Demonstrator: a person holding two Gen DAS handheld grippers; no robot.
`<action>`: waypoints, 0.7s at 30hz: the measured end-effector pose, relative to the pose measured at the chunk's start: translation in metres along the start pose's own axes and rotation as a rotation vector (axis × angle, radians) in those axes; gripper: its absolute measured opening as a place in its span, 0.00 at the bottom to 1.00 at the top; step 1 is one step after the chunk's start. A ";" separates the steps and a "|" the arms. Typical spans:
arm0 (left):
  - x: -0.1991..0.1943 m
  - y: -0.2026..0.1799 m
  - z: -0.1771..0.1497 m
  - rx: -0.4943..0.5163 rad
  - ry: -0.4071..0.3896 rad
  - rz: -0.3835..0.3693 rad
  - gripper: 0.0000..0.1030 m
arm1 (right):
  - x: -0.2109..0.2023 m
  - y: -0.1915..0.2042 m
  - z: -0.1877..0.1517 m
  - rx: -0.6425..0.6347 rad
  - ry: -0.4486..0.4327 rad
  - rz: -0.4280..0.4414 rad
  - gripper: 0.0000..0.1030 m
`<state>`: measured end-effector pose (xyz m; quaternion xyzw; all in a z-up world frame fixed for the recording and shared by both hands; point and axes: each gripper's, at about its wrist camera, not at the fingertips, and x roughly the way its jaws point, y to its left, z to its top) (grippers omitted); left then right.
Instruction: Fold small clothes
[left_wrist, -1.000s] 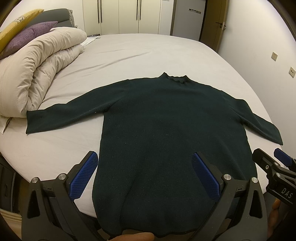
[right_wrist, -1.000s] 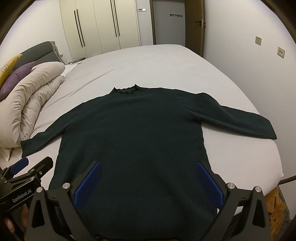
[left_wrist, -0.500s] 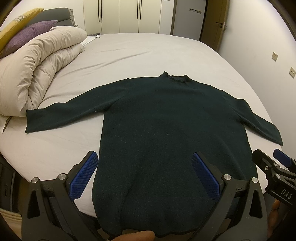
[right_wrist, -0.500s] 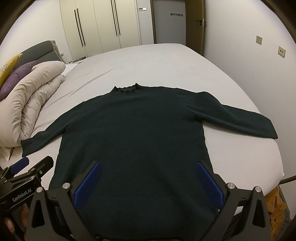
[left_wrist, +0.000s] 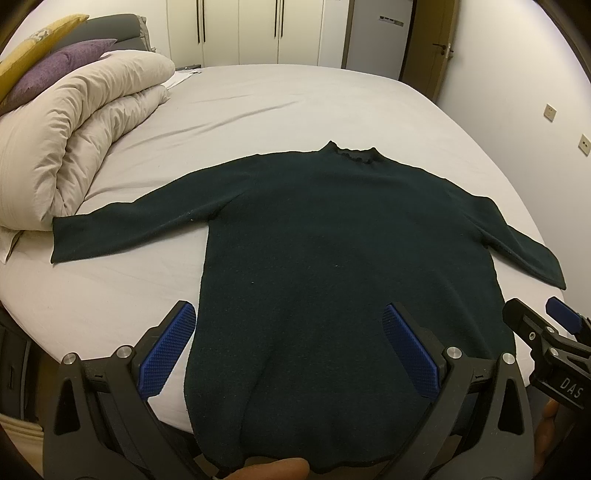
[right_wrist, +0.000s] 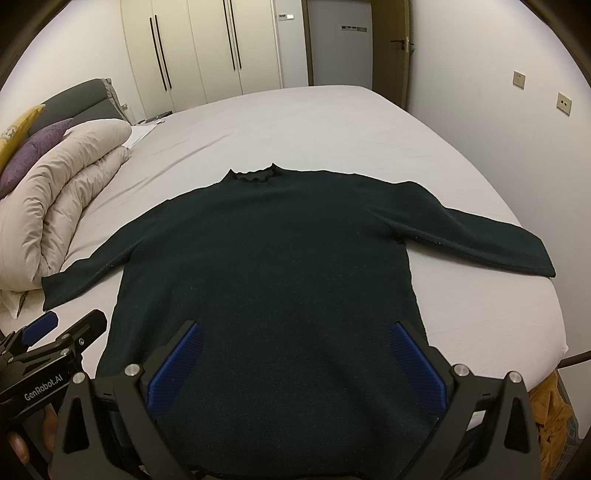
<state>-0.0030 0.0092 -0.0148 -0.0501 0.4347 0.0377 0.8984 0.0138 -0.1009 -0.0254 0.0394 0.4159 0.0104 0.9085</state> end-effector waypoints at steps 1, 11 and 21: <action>0.000 0.000 0.000 0.000 0.000 0.000 1.00 | 0.000 0.000 0.000 0.000 0.000 -0.001 1.00; 0.006 0.008 -0.005 -0.009 0.008 0.001 1.00 | 0.003 0.002 -0.003 -0.004 0.012 -0.005 1.00; 0.021 0.041 -0.002 -0.068 0.005 0.028 1.00 | 0.016 0.006 0.002 -0.021 0.037 -0.018 1.00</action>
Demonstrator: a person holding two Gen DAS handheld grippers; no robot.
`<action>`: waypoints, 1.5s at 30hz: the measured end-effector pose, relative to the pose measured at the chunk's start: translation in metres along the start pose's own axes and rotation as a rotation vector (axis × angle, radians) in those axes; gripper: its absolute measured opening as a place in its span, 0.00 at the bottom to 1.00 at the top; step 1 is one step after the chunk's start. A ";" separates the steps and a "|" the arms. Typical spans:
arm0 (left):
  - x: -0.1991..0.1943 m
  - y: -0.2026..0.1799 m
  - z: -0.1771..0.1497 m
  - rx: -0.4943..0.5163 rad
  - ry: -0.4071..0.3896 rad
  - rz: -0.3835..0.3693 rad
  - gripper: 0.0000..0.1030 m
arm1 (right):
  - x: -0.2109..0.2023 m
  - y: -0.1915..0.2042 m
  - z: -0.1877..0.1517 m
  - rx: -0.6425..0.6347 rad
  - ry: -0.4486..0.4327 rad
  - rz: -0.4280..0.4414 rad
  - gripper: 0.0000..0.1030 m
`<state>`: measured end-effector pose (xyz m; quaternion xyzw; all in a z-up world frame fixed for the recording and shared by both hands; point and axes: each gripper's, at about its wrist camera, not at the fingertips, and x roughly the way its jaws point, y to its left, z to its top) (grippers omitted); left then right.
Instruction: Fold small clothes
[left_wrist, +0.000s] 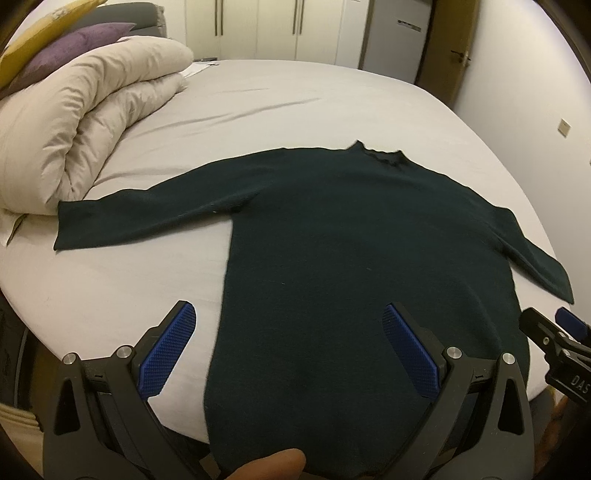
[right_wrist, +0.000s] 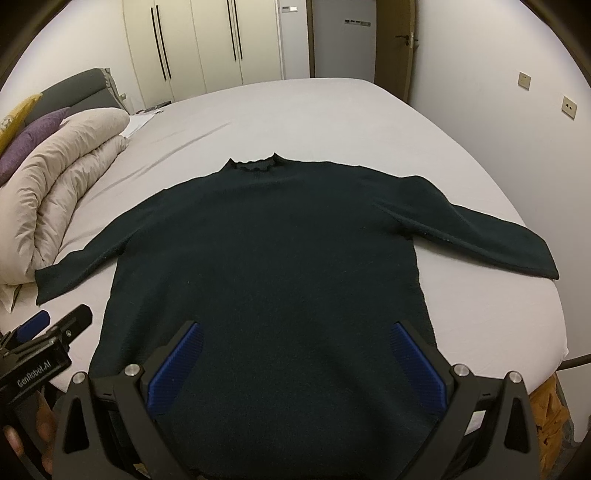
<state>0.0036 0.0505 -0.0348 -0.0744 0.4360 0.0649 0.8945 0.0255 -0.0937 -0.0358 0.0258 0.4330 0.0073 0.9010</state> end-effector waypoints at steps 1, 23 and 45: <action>0.001 0.004 0.000 -0.004 -0.007 0.007 1.00 | 0.001 0.001 0.000 -0.001 -0.001 -0.001 1.00; 0.100 0.330 -0.011 -1.068 -0.118 -0.377 1.00 | 0.031 0.031 0.028 0.010 -0.009 0.158 1.00; 0.163 0.420 -0.009 -1.408 -0.276 -0.490 0.70 | 0.069 0.051 0.031 0.028 0.047 0.187 1.00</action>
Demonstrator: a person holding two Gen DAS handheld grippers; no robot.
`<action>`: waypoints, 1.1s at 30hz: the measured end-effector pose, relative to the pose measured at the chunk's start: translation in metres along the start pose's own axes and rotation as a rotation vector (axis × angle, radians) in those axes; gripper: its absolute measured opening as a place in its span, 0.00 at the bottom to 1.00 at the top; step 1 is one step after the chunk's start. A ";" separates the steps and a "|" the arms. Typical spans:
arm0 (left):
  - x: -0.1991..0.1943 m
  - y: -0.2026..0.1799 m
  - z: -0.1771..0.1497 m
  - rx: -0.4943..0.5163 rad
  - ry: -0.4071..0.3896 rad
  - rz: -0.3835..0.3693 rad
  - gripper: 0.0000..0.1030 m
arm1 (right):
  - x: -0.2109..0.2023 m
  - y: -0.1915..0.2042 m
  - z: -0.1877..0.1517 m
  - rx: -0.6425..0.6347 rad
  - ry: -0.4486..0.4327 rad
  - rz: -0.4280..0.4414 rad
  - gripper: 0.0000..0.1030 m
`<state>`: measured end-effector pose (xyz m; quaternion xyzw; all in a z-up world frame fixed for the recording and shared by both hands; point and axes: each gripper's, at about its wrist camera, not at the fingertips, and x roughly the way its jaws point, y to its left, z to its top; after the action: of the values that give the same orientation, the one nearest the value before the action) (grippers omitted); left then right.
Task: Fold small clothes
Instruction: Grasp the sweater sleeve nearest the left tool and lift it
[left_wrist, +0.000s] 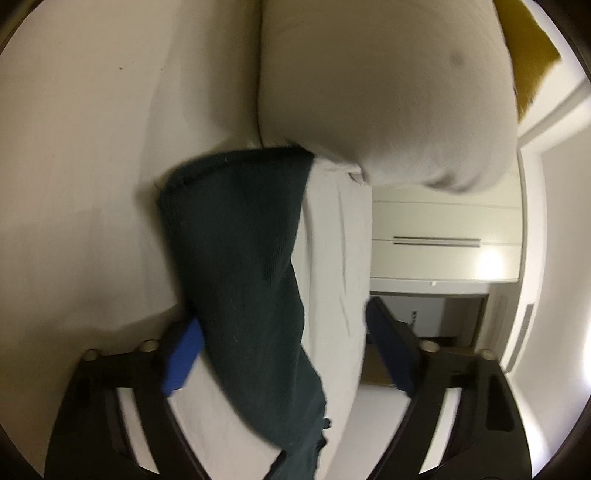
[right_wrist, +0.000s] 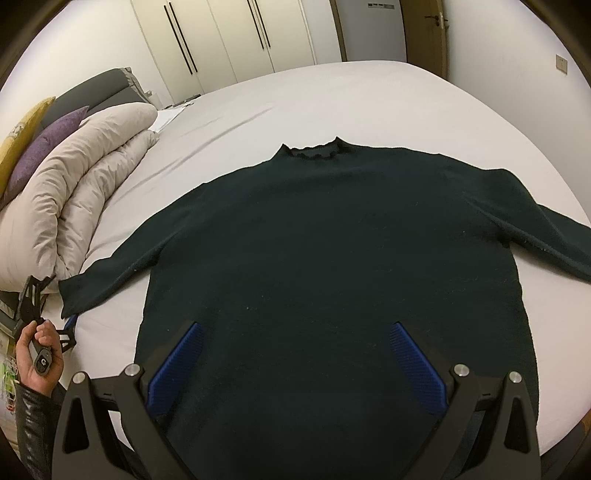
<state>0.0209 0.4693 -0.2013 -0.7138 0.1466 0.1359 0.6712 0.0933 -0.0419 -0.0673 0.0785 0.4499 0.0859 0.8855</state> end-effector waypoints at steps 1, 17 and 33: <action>0.002 0.003 0.004 -0.015 0.004 -0.002 0.60 | 0.000 -0.001 0.000 0.003 -0.003 0.000 1.00; 0.067 -0.127 -0.096 0.624 0.044 0.097 0.07 | 0.008 -0.035 0.018 0.106 -0.014 0.131 0.95; 0.224 -0.135 -0.423 1.709 0.197 0.202 0.07 | 0.143 -0.045 0.109 0.325 0.249 0.605 0.90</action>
<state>0.2788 0.0489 -0.1387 0.0433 0.3188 -0.0242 0.9465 0.2678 -0.0601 -0.1254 0.3367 0.5186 0.2802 0.7343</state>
